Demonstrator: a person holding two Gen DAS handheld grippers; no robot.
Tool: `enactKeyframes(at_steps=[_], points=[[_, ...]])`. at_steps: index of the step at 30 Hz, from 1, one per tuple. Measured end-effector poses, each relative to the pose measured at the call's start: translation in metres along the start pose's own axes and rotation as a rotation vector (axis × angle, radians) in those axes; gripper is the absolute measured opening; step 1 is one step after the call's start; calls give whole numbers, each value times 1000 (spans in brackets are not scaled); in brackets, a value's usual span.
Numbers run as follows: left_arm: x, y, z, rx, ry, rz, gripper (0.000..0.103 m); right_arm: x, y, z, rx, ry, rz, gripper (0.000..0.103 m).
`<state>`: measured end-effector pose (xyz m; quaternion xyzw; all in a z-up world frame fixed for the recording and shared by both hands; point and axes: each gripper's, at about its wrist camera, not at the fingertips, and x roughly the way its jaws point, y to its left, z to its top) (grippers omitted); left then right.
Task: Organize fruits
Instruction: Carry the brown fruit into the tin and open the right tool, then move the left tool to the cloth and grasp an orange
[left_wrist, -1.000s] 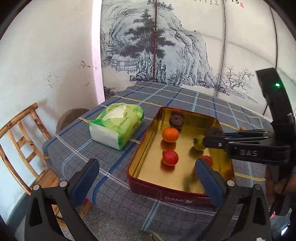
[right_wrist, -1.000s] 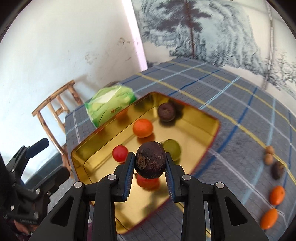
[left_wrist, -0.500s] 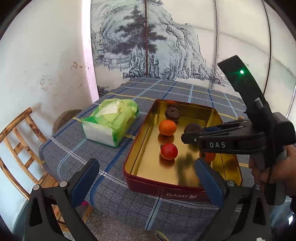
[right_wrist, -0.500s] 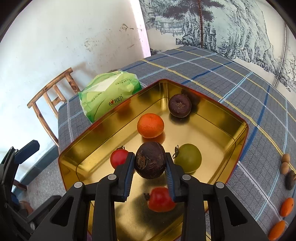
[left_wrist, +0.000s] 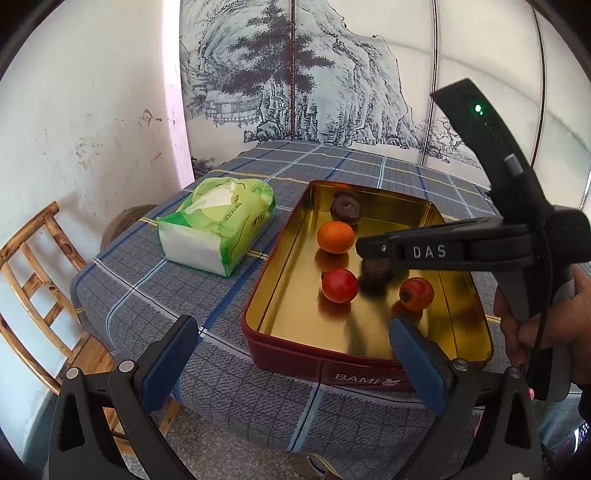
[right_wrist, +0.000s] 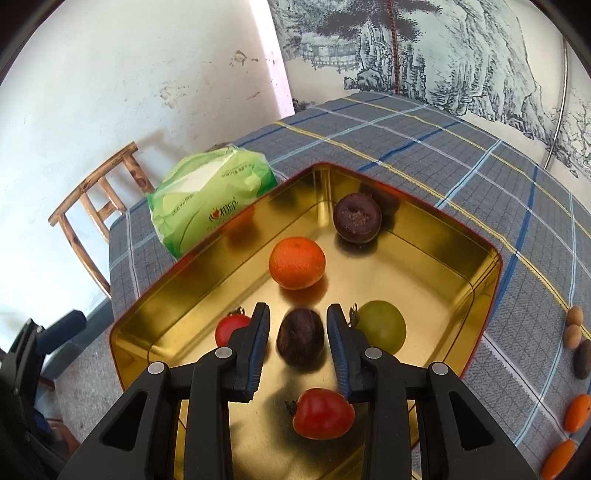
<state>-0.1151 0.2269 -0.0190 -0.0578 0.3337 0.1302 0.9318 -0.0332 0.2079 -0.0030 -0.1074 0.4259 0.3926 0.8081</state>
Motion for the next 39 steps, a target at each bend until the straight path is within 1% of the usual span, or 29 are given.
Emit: enactKeyframes(at_steps=[10,17,19,20,25,27,30,31,35,37,39], points=[[2,-1,-3,2,8,-4,102,-9,8,2,-14,-40,-13,34],[2,-4,-3,24,13,3,102,-29,12,-3,-18,-95,-19,35],[2,-5,-3,26,13,4,102,-39,10,-8,-8,-113,-17,37],[1,-5,-2,27,13,4,102,-43,9,-10,-4,-121,-18,40],[0,-6,-1,36,9,9,102,-71,-2,-30,11,-167,-50,48],[-2,-7,1,50,6,13,102,-85,-12,-42,20,-186,-78,54],[-4,-13,4,78,-1,13,102,-103,-28,-62,30,-201,-137,57],[-5,-16,5,94,-3,5,102,-111,-37,-71,36,-205,-169,58],[-9,-35,12,183,-1,-54,102,-133,-80,-103,95,-204,-284,64],[-11,-49,17,226,6,-97,102,-143,-110,-120,157,-189,-360,64],[-13,-62,21,261,13,-128,102,-155,-144,-139,243,-185,-416,65]])
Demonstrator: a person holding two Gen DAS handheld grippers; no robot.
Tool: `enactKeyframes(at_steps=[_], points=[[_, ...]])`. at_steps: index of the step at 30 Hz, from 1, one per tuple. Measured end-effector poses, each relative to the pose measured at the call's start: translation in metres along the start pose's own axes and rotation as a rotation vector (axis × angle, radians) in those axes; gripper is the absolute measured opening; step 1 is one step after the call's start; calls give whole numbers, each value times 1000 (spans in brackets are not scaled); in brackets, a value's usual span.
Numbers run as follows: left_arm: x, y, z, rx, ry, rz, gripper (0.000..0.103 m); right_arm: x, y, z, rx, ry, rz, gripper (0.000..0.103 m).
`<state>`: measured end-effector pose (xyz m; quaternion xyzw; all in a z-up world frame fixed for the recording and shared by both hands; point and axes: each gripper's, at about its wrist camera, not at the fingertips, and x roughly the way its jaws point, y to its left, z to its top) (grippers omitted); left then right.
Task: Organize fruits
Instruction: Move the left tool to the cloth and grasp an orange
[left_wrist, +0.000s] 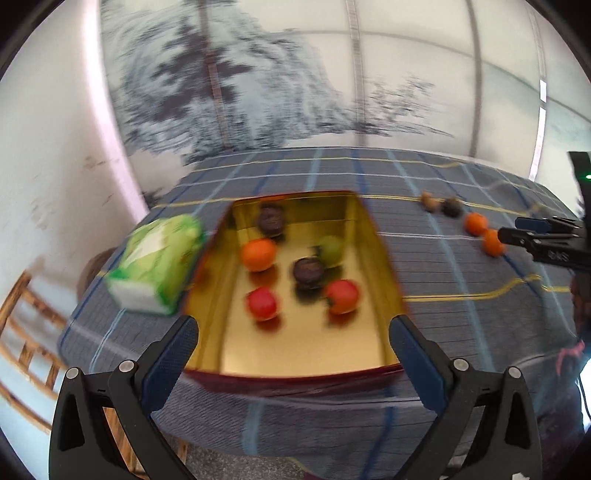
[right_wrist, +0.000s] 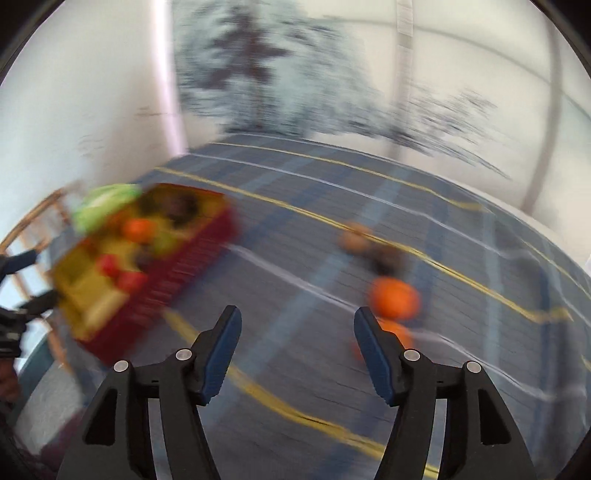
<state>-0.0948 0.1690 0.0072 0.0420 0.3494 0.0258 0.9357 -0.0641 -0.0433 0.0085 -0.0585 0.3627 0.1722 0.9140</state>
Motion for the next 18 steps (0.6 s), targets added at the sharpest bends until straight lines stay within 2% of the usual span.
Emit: enactKeyframes(at_steps=[4,8,13,16,18], points=[[1,-29,21,73,-16,-60,102,0,-63,-14,126,14,-105,65],[13,-60,46,105,27,-174,102,-2,-108,-26,191,21,-193,65],[49,-107,72,110,119,-296,102,-1,-139,-37,269,15,-186,66],[75,-134,84,97,182,-390,102,3,-154,-42,349,26,-114,67],[88,-152,88,98,201,-420,101,4,-164,-44,396,20,-81,69]])
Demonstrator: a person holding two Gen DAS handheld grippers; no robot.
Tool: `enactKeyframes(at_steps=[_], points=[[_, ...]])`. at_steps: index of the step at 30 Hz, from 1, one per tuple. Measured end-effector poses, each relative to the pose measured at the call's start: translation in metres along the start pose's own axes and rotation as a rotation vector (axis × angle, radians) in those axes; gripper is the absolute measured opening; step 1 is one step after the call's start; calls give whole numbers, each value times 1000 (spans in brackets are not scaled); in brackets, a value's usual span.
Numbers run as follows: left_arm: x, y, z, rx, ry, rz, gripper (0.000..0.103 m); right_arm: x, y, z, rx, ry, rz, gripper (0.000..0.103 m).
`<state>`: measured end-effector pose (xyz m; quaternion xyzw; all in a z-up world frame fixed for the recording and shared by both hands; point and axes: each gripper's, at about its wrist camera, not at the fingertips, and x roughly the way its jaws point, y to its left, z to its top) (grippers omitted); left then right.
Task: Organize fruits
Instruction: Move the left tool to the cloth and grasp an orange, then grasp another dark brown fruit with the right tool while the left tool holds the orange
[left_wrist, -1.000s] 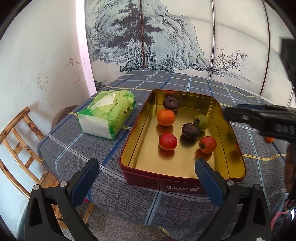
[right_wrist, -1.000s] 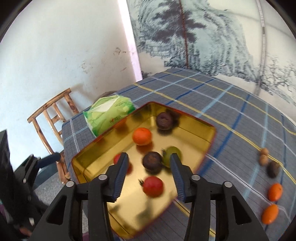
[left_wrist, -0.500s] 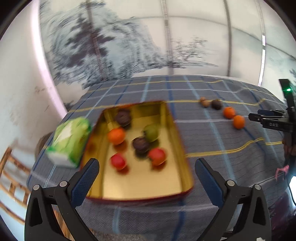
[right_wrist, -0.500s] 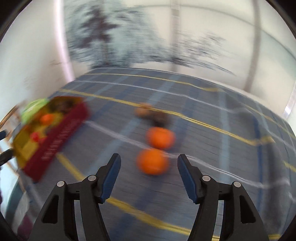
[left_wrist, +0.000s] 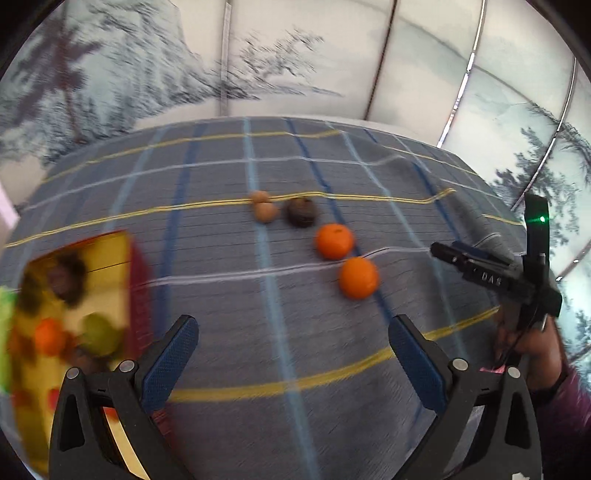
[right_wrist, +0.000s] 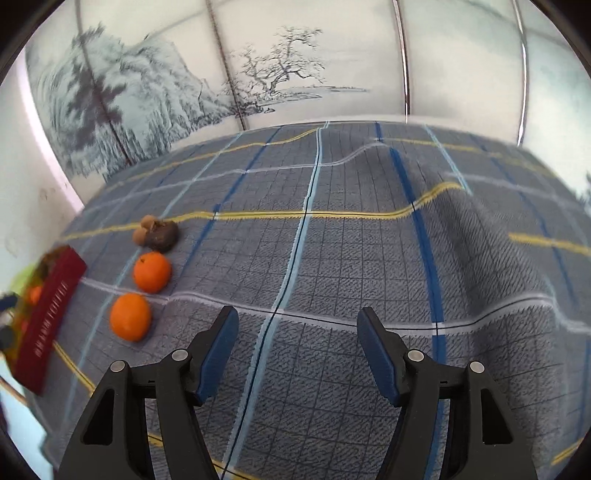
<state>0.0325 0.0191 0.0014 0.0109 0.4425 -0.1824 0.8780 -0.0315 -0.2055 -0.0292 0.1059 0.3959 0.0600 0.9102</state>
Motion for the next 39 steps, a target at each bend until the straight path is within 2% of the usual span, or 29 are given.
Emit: enactKeyframes(at_steps=[4,7,9,10,11,12,13,14,16,19,21,26,29,31,37,39], points=[[33,-23,15,40,21,-13,100,0,-11,-2,54,-2,59,69],[57,-38,21,87,38,9,93,1,-12,-3,62,1,87,70],[77,-43,23,100,75,13,79,2,-12,-3,65,4,109,70],[83,-43,23,100,89,9,63,2,-12,-3,68,5,118,70],[92,-43,22,101,109,-8,41,2,-13,-3,74,4,127,70],[97,-44,20,99,115,-8,33,2,-14,-3,78,3,132,70],[95,-45,17,112,66,45,32,2,-14,-3,81,1,138,70],[96,-44,15,110,63,55,31,1,-14,-4,82,0,140,70],[92,-39,11,75,43,34,31,0,-14,-4,81,-3,141,71],[83,-25,0,33,9,93,31,-2,-11,-4,64,-10,143,71],[78,-12,-2,-11,3,85,31,-2,-1,-2,10,4,148,71],[67,12,-11,-78,-12,101,31,0,45,29,-154,1,267,71],[64,16,-12,-89,-20,88,31,20,76,51,-268,28,327,71],[63,15,-12,-89,-24,89,32,41,97,62,-343,53,337,71],[63,17,-12,-99,-30,66,32,97,132,74,-469,149,356,69],[63,17,-12,-100,-30,66,32,106,138,74,-500,161,366,64]])
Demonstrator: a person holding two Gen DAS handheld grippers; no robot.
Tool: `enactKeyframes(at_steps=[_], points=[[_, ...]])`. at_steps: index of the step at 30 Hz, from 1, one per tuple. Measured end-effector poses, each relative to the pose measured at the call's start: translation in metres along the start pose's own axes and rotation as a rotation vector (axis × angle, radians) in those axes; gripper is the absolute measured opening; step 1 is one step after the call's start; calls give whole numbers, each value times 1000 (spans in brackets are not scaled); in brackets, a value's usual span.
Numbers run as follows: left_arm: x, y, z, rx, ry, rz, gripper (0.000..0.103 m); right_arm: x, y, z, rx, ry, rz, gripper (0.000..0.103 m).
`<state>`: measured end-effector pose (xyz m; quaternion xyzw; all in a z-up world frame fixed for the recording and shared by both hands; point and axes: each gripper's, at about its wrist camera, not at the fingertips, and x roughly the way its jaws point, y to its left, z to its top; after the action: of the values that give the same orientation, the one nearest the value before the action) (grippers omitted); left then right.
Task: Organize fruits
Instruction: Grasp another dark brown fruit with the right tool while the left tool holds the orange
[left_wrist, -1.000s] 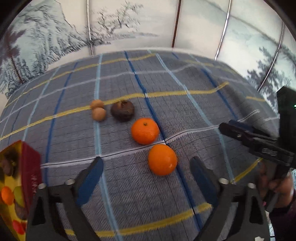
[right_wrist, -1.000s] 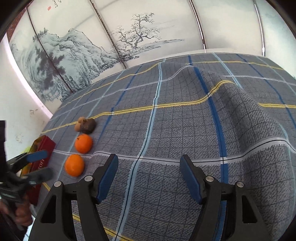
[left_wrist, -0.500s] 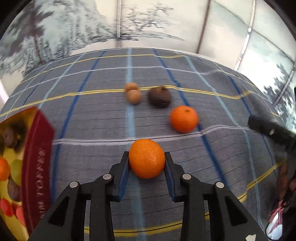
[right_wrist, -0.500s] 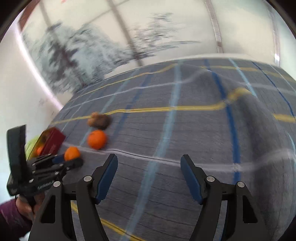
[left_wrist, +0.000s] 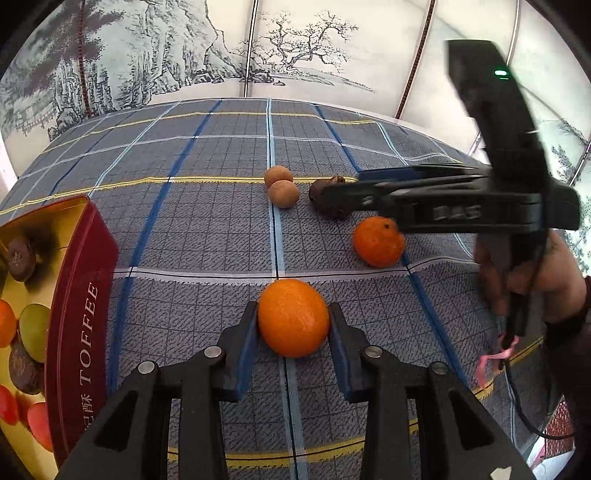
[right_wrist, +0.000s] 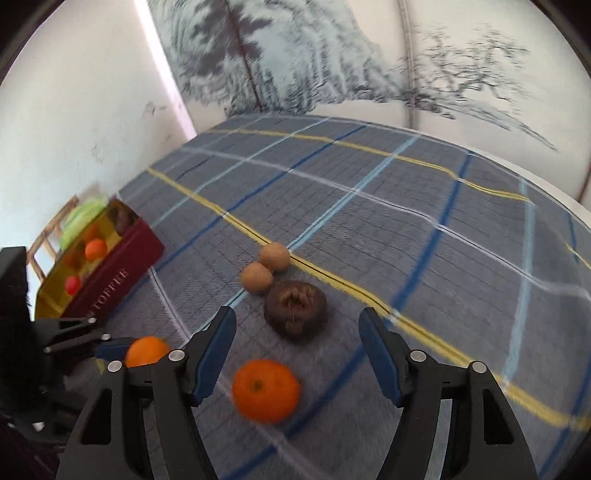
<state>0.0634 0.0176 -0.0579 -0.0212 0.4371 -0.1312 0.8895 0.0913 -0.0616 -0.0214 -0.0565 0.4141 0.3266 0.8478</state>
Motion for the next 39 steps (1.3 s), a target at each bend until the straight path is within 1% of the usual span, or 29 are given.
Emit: enactKeyframes(at_steps=[1,2,3,6,9,11,12,13,16,18,19,20,21,22,25,27,28,29,32,35,38,39], points=[[0,0,0,2,0,1,32,7,2,1,-28,20,-5,62],[0,0,0,5,1,4,32,13,3,2,-45,33,-15,54],[0,0,0,6,1,7,32,20,4,2,-62,53,-28,43],[0,0,0,7,1,9,32,19,4,1,-69,51,-36,43],[1,-2,0,12,1,18,32,-4,-1,-9,-32,-5,-72,43],[1,-4,-1,19,2,25,34,-24,-11,-22,18,-33,-125,43],[1,-5,-1,21,3,25,35,-34,-17,-31,50,-43,-169,43],[1,-6,-1,26,4,27,37,-41,-25,-37,86,-46,-197,43],[2,-10,-2,38,8,37,41,-58,-45,-58,200,-52,-240,43],[2,-12,-2,48,13,38,51,-67,-55,-74,245,-50,-281,43],[3,-13,-2,51,17,37,59,-71,-59,-80,257,-50,-287,43],[4,-14,-2,52,21,37,63,-72,-61,-85,268,-48,-286,43],[4,-14,-1,52,22,37,63,-73,-62,-88,280,-44,-278,43],[4,-14,-1,51,21,38,63,-76,-64,-89,289,-63,-277,43],[4,-12,-2,43,18,32,61,-74,-67,-89,296,-57,-280,43],[4,-9,-1,29,11,34,54,-71,-66,-88,291,-53,-287,43],[3,-8,0,20,8,37,45,-72,-66,-89,285,-51,-293,43],[3,-6,0,9,3,46,31,-71,-65,-89,283,-50,-294,43],[3,-6,1,2,4,55,31,-72,-64,-89,291,-54,-285,43],[1,-13,-1,29,-3,107,30,-72,-63,-89,287,-52,-290,43],[-11,-14,-5,24,-40,99,30,-72,-63,-90,279,-48,-300,43],[-14,-15,-8,16,-41,88,30,-73,-64,-91,286,-51,-294,43]])
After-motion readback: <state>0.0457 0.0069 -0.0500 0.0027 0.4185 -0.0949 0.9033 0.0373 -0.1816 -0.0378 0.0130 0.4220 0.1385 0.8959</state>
